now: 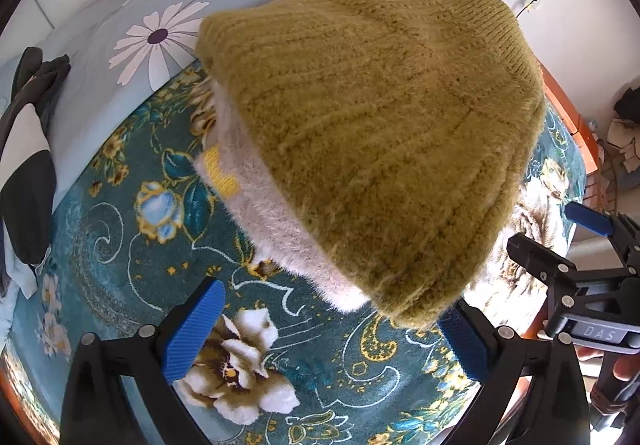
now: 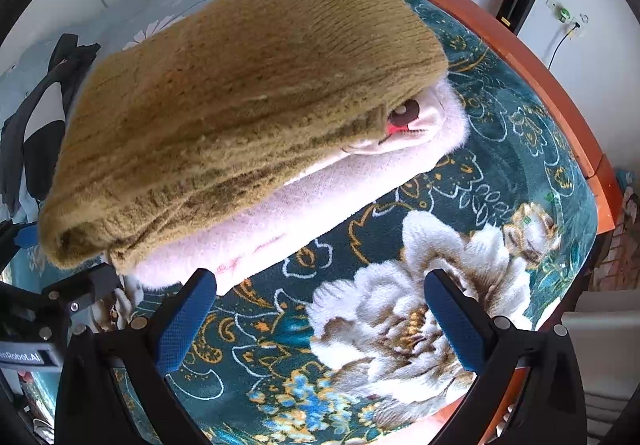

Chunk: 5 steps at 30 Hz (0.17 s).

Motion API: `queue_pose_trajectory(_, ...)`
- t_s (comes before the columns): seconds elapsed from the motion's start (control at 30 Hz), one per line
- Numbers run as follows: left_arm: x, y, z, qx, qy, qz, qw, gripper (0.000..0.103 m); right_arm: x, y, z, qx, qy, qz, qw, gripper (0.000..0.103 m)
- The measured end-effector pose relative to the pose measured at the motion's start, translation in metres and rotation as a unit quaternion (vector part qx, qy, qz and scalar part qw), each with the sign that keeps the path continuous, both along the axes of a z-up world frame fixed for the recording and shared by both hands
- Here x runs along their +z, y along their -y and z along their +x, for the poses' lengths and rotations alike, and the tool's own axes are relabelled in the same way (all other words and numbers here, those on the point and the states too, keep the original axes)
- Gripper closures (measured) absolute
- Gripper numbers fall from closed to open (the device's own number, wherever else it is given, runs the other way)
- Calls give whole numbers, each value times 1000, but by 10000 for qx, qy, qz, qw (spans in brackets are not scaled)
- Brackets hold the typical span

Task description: Fold clothes

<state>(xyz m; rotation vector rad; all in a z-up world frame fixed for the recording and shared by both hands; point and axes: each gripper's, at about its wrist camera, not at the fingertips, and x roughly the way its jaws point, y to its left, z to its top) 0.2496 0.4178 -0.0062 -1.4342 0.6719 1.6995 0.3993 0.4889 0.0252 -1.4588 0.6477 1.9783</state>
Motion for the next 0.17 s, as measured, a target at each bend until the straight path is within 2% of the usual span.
queue_pose_trajectory(0.17, 1, 5, 1, 40, -63, -7, 10000, 0, -1, 4, 5, -2, 52, -39, 10000, 0)
